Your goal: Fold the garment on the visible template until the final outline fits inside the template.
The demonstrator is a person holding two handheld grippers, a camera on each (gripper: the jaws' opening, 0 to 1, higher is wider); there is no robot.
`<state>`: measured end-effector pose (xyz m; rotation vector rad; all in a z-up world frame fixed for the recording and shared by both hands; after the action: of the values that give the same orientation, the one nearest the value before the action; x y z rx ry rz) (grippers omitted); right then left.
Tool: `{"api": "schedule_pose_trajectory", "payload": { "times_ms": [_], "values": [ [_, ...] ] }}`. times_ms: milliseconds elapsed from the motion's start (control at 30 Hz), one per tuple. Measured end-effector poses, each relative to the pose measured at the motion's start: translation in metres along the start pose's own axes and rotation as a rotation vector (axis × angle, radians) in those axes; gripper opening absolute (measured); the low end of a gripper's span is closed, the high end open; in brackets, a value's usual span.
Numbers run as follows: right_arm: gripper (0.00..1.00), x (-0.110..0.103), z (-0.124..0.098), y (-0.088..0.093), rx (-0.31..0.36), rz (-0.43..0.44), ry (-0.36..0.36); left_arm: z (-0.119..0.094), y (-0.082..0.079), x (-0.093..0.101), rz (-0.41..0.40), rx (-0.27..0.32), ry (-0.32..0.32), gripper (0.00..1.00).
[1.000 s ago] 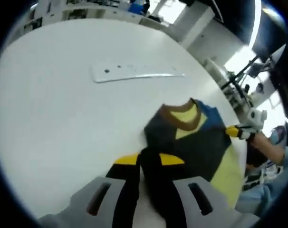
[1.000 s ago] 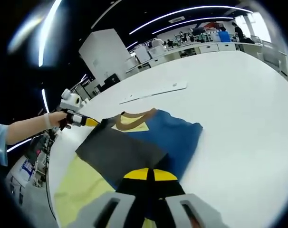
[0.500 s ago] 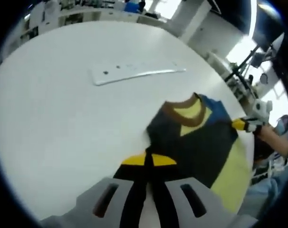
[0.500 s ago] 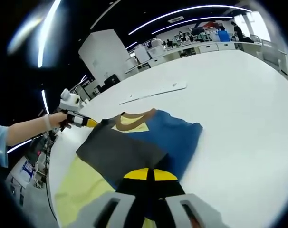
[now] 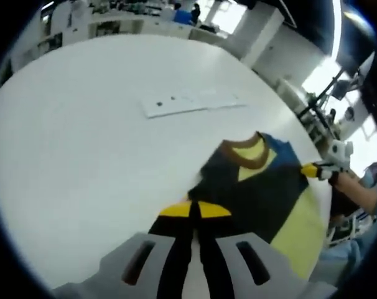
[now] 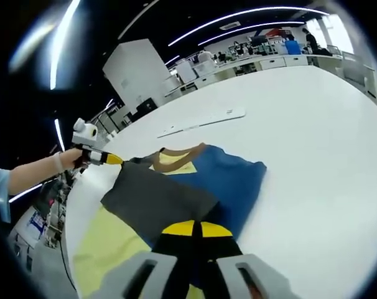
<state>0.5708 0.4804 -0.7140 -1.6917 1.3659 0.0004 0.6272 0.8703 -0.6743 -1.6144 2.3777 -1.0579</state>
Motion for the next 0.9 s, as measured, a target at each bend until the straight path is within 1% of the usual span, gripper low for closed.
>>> {"api": "schedule_pose_trajectory", "payload": {
  "times_ms": [133, 433, 567, 700, 800, 900],
  "values": [
    [0.00, -0.001, 0.001, -0.001, 0.003, 0.003, -0.004, -0.004, -0.002, 0.000, 0.009, 0.012, -0.008, 0.00],
    [0.00, -0.007, 0.001, -0.003, 0.008, 0.011, -0.022, -0.007, -0.004, -0.004, -0.004, 0.000, -0.034, 0.00],
    [0.00, -0.009, 0.004, -0.005, 0.009, 0.008, -0.026, -0.001, 0.001, -0.010, -0.004, -0.026, -0.058, 0.00],
    [0.00, -0.010, 0.009, -0.007, 0.004, 0.000, -0.021, 0.005, 0.002, -0.013, 0.004, -0.047, -0.078, 0.00],
    [0.00, -0.011, 0.012, -0.009, -0.001, -0.009, -0.014, 0.008, 0.002, -0.014, 0.012, -0.051, -0.084, 0.00],
    [0.00, -0.007, 0.016, -0.010, -0.014, -0.017, -0.011, 0.012, 0.003, -0.017, 0.018, -0.068, -0.096, 0.00]
  ]
}}
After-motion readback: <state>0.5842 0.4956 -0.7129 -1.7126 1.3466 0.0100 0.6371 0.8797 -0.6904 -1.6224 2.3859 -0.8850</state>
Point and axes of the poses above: the point that each gripper's makers call its tool centre point, and the gripper's own axes: z roughly forward along the fingers, x roughly to its right, y roughly out of its underside, the point moved 8 cm from there along -z, roughly backward along the fingers, and after that the axes turned 5 degrees about z, right-handed, at the moved point
